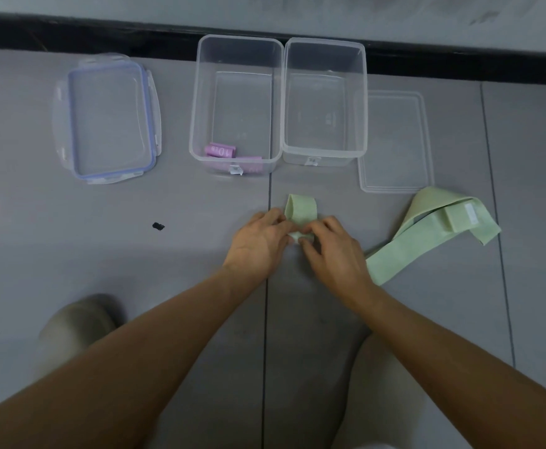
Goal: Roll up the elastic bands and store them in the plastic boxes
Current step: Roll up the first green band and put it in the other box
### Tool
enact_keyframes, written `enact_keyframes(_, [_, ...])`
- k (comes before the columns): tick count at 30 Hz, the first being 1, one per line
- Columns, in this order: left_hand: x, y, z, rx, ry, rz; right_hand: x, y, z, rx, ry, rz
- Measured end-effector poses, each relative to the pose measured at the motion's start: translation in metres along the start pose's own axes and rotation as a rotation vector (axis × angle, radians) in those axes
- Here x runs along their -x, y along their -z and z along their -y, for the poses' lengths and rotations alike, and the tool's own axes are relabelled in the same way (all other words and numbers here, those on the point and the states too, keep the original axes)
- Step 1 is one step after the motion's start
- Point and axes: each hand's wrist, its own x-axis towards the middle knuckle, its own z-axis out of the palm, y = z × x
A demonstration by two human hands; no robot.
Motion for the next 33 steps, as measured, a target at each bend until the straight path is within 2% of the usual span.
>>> enact_keyframes(4, [-0.013, 0.002, 0.002, 0.016, 0.030, 0.045, -0.005, -0.001, -0.008, 0.066, 0.039, 0.039])
enact_keyframes(11, [-0.020, 0.009, 0.000, -0.029, 0.003, -0.012, -0.020, 0.004, -0.012, 0.020, 0.038, 0.081])
enact_keyframes(14, [-0.018, 0.009, 0.001, -0.031, -0.084, 0.026, -0.020, 0.006, -0.012, -0.021, 0.032, 0.062])
enact_keyframes(19, [-0.023, 0.010, 0.000, -0.065, -0.062, 0.012, -0.018, 0.007, -0.011, -0.075, 0.004, -0.010])
enact_keyframes(22, [-0.029, 0.011, -0.001, -0.053, -0.049, 0.018, -0.021, 0.009, -0.010, -0.024, -0.006, -0.038])
enact_keyframes(26, [-0.037, 0.013, 0.000, -0.039, -0.023, 0.053, -0.026, 0.011, -0.007, 0.060, 0.102, -0.019])
enact_keyframes(30, [-0.045, 0.015, 0.000, -0.036, 0.038, 0.057, -0.032, 0.013, -0.009, 0.109, 0.103, 0.016])
enact_keyframes(33, [-0.044, 0.016, 0.000, -0.034, 0.015, 0.032, -0.038, 0.015, -0.011, 0.097, 0.098, -0.002])
